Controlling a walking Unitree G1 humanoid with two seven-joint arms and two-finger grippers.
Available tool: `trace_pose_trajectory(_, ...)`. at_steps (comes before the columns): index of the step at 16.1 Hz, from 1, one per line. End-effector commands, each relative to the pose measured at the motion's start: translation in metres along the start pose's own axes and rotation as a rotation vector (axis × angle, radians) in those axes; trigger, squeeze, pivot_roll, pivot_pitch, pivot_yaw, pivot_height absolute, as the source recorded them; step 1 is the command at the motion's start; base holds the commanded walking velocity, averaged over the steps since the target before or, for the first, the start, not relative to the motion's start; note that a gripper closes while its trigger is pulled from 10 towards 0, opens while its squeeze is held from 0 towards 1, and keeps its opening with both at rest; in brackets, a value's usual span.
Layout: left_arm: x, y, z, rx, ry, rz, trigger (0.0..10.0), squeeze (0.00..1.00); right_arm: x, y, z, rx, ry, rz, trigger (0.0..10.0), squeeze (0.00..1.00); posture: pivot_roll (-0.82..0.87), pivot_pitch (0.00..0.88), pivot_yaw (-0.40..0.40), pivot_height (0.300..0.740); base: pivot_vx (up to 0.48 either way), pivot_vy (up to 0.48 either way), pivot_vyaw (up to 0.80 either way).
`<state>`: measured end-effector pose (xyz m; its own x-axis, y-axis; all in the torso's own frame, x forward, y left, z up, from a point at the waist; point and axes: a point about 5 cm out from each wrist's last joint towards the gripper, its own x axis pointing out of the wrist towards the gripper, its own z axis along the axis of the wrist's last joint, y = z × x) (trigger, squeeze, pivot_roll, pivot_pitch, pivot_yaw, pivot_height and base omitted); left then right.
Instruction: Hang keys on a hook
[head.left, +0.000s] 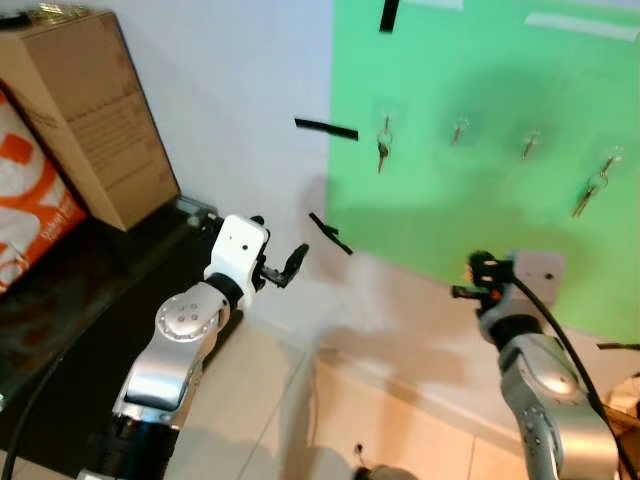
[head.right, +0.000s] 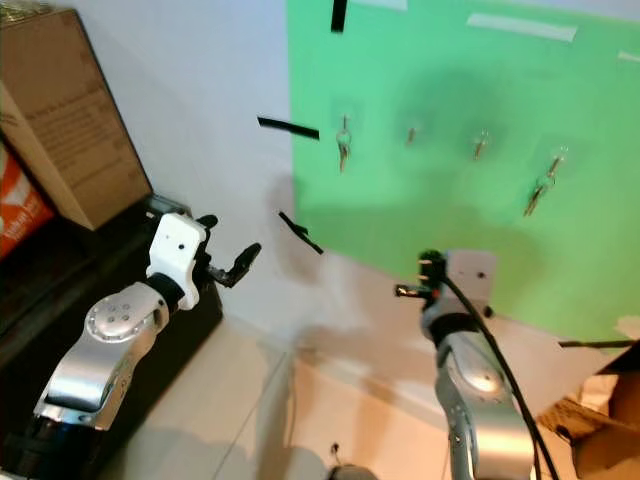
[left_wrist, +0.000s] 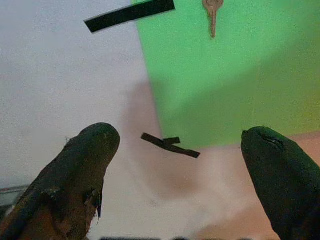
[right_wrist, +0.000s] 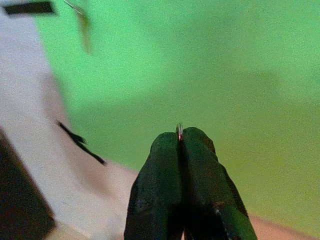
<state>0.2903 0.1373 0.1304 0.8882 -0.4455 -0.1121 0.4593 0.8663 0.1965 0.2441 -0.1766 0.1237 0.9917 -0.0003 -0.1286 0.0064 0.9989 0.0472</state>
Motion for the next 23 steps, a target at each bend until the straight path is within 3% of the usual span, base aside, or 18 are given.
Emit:
trace_pose_trajectory(1, 0.000, 0.001, 0.002, 0.000, -0.004, -0.008, 10.0, 0.00, 0.001, 0.000, 0.003, -0.009, -0.018, 0.023, 10.0, 0.00, -0.04, 0.000, 0.029, 0.740, 0.289, 0.000, 0.00)
trace_pose_trajectory(4, -0.001, 0.001, 0.001, -0.003, -0.002, -0.016, 10.0, 0.00, 0.002, 0.000, 0.005, 0.000, -0.024, 0.033, 10.0, 0.00, -0.03, 0.000, 0.022, 0.740, 0.300, 0.000, 0.00)
trace_pose_trajectory(8, -0.003, 0.001, 0.001, -0.003, 0.000, -0.027, 10.0, 0.00, 0.002, 0.002, 0.007, -0.013, -0.033, 0.059, 10.0, 0.00, -0.02, 0.000, 0.020, 0.740, 0.306, 0.000, -0.75)
trace_pose_trajectory(14, -0.005, -0.002, 0.002, 0.002, -0.009, -0.077, 10.0, 0.00, 0.001, 0.009, 0.010, -0.018, -0.055, 0.155, 10.0, 0.00, -0.02, 0.000, 0.018, 0.740, 0.149, 0.000, 0.00)
trace_pose_trajectory(20, -0.009, 0.000, 0.007, 0.049, -0.012, -0.232, 10.0, 0.00, 0.009, 0.022, 0.025, 0.052, -0.097, 0.296, 10.0, 0.00, -0.01, 0.000, 0.017, 0.740, 0.000, 0.000, 0.00)
trace_pose_trajectory(23, -0.013, -0.005, 0.012, 0.034, -0.026, -0.350, 10.0, 0.00, 0.016, 0.025, 0.033, 0.065, -0.114, 0.334, 10.0, 0.00, -0.01, 0.000, 0.008, 0.740, 0.000, 0.000, 0.00)
